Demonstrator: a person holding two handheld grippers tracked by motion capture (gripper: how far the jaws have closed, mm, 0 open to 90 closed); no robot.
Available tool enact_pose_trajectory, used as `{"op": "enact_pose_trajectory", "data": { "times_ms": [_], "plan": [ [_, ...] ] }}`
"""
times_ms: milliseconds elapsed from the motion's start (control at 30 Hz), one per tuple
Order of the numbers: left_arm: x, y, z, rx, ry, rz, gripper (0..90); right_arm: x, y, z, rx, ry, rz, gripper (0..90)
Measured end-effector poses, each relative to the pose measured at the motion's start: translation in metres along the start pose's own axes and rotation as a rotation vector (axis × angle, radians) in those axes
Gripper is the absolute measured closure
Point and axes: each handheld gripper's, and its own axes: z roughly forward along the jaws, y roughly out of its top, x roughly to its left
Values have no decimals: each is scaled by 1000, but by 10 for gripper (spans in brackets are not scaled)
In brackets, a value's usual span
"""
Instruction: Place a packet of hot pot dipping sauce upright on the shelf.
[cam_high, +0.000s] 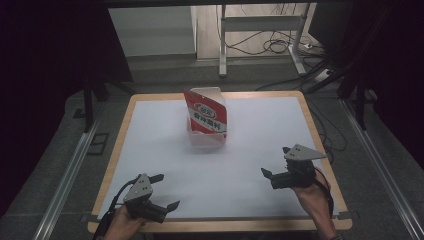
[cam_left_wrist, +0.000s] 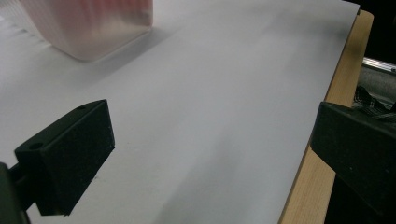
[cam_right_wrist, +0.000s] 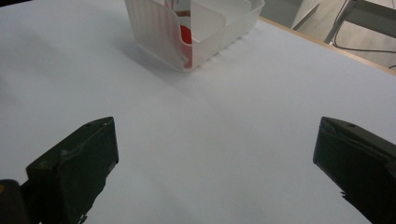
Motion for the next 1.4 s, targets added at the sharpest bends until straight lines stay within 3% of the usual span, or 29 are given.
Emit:
{"op": "enact_pose_trajectory", "data": {
  "times_ms": [833, 1400],
  "plan": [
    [0, 0, 1, 6, -2, 0, 0, 0, -26, -21, 16, -63, 20, 0],
    [0, 0, 1, 9, -4, 1, 0, -6, -41, -47, 11, -118, 53, 0]
  ]
}}
